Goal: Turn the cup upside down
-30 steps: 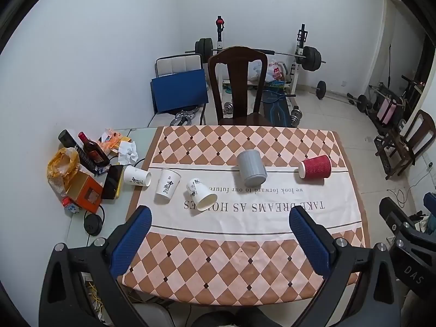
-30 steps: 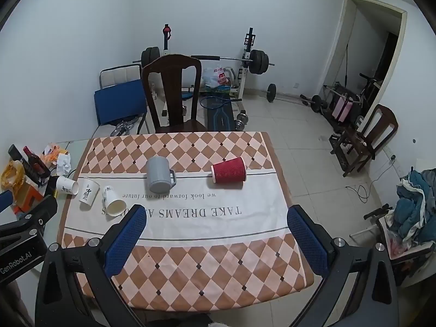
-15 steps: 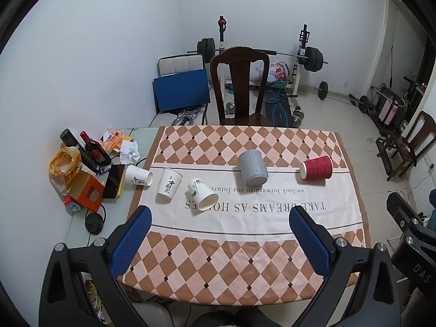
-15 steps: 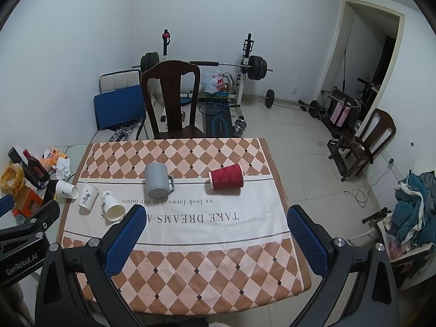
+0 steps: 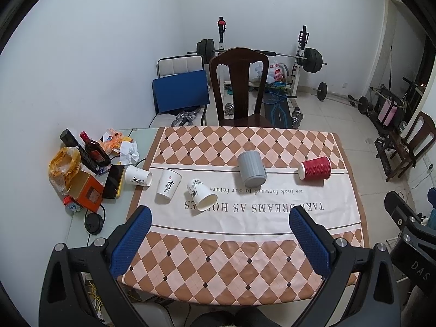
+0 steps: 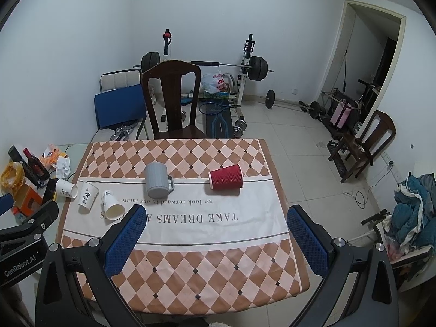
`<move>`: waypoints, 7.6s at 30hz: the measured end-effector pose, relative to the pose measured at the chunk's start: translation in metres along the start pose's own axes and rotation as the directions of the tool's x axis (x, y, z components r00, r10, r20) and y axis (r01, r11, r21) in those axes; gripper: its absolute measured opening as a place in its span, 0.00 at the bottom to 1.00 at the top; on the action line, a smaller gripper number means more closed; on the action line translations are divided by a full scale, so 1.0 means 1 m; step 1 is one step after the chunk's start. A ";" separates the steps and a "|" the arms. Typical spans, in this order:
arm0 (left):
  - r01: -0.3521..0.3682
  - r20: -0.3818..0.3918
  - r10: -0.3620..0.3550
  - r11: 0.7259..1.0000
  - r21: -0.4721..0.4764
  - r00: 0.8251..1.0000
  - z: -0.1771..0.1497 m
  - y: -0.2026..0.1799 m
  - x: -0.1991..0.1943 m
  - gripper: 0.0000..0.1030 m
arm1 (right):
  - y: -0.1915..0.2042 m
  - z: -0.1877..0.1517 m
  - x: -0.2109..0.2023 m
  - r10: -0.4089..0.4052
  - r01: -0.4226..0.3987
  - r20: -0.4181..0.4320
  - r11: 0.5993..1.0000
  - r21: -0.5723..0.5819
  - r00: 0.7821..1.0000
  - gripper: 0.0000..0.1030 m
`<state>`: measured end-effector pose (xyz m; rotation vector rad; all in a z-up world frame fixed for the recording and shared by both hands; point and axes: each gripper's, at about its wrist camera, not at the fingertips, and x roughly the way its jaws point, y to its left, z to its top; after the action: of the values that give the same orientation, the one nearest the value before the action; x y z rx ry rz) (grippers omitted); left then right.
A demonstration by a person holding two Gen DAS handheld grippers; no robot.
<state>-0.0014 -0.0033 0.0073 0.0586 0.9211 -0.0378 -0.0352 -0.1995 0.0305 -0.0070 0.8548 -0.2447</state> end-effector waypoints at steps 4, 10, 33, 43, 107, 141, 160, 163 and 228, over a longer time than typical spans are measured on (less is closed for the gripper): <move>0.001 -0.005 -0.001 1.000 0.000 1.000 0.001 -0.001 -0.001 1.00 | 0.000 -0.001 0.000 0.002 -0.002 0.000 1.000 0.000 1.000 1.00; 0.001 0.001 -0.001 1.000 0.000 1.000 0.001 -0.001 -0.001 1.00 | 0.000 0.000 -0.001 0.001 -0.001 0.001 1.000 0.002 1.000 1.00; 0.009 0.008 -0.009 1.000 -0.005 1.000 0.005 0.000 -0.007 1.00 | 0.001 0.001 -0.001 0.004 -0.004 -0.002 1.000 0.003 1.000 1.00; 0.017 0.003 -0.017 1.000 -0.008 1.000 0.005 -0.003 -0.005 1.00 | 0.001 0.001 0.000 0.002 -0.002 -0.001 1.000 0.003 1.000 1.00; 0.290 -0.361 0.031 0.534 0.794 0.932 0.043 -0.351 0.424 0.70 | -0.176 -0.084 0.510 -0.067 0.183 -0.723 0.980 0.083 0.688 0.85; 0.176 -0.697 -0.417 0.903 -0.393 0.583 -0.142 -0.069 0.337 0.73 | -0.038 -0.216 0.333 -0.081 0.135 -0.705 0.991 0.021 0.705 0.85; 0.207 -0.674 -0.407 0.909 -0.361 0.616 -0.141 -0.069 0.325 0.94 | -0.064 -0.195 0.355 0.019 0.072 -0.703 0.992 0.100 0.711 0.86; 0.242 -0.634 -0.422 0.903 -0.354 0.648 -0.124 -0.066 0.306 0.94 | -0.059 -0.190 0.345 0.057 0.021 -0.673 0.994 0.107 0.737 0.88; -0.232 -0.550 0.113 0.961 -0.151 0.828 -0.199 0.111 0.291 1.00 | 0.158 -0.203 0.315 -0.344 -0.521 -0.505 0.053 -0.852 0.792 0.71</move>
<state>0.0228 0.1187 -0.3406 -0.0501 1.4779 0.2621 0.0455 -0.0955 -0.3546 -1.3631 1.5628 0.6532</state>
